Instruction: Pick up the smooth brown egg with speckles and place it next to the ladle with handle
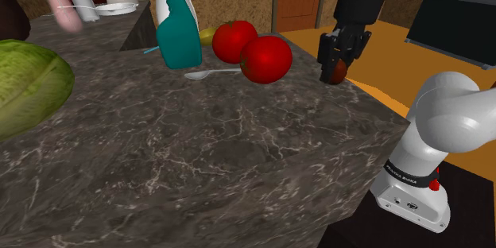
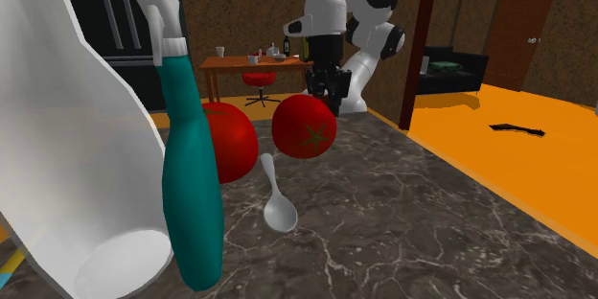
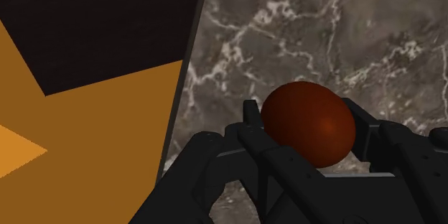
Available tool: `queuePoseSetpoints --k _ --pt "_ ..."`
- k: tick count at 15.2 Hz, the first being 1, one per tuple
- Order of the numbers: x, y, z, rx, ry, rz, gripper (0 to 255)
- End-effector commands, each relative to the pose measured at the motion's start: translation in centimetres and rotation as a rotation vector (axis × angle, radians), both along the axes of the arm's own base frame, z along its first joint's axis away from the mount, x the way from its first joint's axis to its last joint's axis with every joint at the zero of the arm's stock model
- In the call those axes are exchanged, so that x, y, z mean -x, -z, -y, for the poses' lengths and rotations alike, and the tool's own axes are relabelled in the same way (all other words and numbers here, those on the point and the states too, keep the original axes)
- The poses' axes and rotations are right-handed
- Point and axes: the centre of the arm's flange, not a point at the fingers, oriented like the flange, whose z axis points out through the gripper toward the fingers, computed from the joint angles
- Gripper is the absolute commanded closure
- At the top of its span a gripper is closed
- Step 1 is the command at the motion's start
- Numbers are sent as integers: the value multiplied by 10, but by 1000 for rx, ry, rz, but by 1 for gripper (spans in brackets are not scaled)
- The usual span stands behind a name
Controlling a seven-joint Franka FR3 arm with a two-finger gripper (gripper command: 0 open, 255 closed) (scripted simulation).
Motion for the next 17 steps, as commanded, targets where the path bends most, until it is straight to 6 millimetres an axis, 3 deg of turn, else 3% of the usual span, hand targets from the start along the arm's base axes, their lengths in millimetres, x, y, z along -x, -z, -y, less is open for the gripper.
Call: queuePoseSetpoints --k 1,17 --pt "-1 -11 1 0 0 0 255" --pt "-1 -95 1 0 0 0 255"
